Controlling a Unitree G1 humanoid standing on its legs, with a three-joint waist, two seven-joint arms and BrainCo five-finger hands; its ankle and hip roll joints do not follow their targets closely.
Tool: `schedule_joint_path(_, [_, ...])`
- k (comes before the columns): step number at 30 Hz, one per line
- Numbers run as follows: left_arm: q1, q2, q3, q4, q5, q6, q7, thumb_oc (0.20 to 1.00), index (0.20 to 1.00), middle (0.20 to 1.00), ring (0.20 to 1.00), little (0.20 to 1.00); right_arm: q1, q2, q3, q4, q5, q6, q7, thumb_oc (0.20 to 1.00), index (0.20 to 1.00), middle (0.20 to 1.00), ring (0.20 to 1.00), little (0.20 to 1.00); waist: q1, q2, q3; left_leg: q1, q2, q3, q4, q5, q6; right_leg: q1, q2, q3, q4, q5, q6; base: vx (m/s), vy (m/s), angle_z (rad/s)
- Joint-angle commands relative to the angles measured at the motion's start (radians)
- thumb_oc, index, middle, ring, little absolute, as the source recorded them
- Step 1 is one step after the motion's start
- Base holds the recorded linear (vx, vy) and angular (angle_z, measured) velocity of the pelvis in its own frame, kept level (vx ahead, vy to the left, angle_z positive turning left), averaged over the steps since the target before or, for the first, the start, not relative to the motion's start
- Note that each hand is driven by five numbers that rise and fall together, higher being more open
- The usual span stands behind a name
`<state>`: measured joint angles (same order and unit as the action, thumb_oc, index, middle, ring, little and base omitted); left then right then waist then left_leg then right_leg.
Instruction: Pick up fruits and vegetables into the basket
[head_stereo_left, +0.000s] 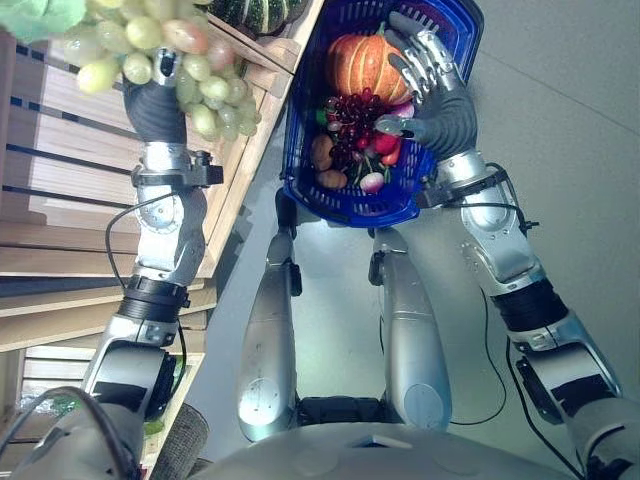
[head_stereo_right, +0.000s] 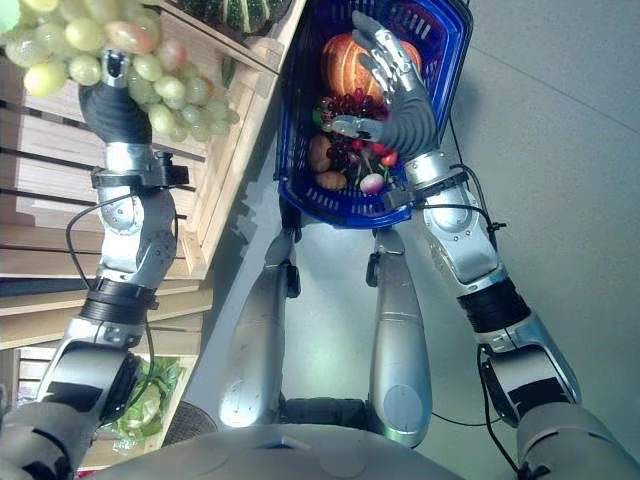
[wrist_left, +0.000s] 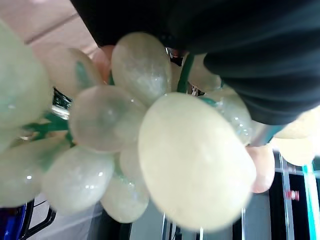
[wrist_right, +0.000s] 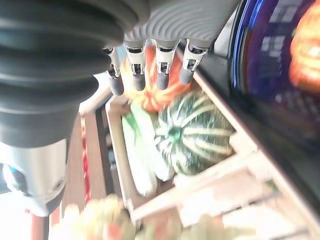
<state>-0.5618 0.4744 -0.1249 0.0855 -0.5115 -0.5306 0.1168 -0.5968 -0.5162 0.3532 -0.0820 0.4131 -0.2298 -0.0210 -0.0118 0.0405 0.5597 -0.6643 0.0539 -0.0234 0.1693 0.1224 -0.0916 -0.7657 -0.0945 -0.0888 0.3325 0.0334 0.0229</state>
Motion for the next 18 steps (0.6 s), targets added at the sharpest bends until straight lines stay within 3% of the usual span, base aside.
schedule_joint_path(1, [-0.032,0.052,-0.012,-0.090,0.042,-0.024,-0.032,0.200,0.200,0.200,0.200,0.200,-0.010,0.006,0.007,-0.100,0.063,-0.011,0.068,1.000,1.000,1.000,1.000,1.000,0.011,-0.012,-0.040,-0.002,-0.104,0.035,0.021,-0.070,0.057,0.085,0.061,-0.063,-0.014,-0.090,0.016,0.03,-0.043,-0.01])
schedule_joint_path(6, [-0.057,0.065,-0.046,-0.116,0.035,-0.008,-0.084,0.200,0.200,0.200,0.200,0.200,-0.051,0.023,0.061,-0.141,0.121,0.043,0.145,1.000,1.000,1.000,1.000,1.000,0.016,-0.013,-0.040,-0.009,-0.101,0.040,0.029,-0.071,0.057,0.080,0.063,-0.065,-0.007,-0.092,0.012,0.01,-0.013,0.00])
schedule_joint_path(18, [-0.090,0.075,-0.108,-0.157,0.068,0.016,-0.104,0.200,0.200,0.200,0.200,0.200,-0.116,0.047,0.156,-0.178,0.161,0.123,0.160,1.000,1.000,1.000,1.000,1.000,0.028,-0.014,-0.040,-0.022,-0.103,0.040,0.042,-0.072,0.058,0.072,0.063,-0.070,-0.001,-0.093,0.006,0.00,0.000,0.00])
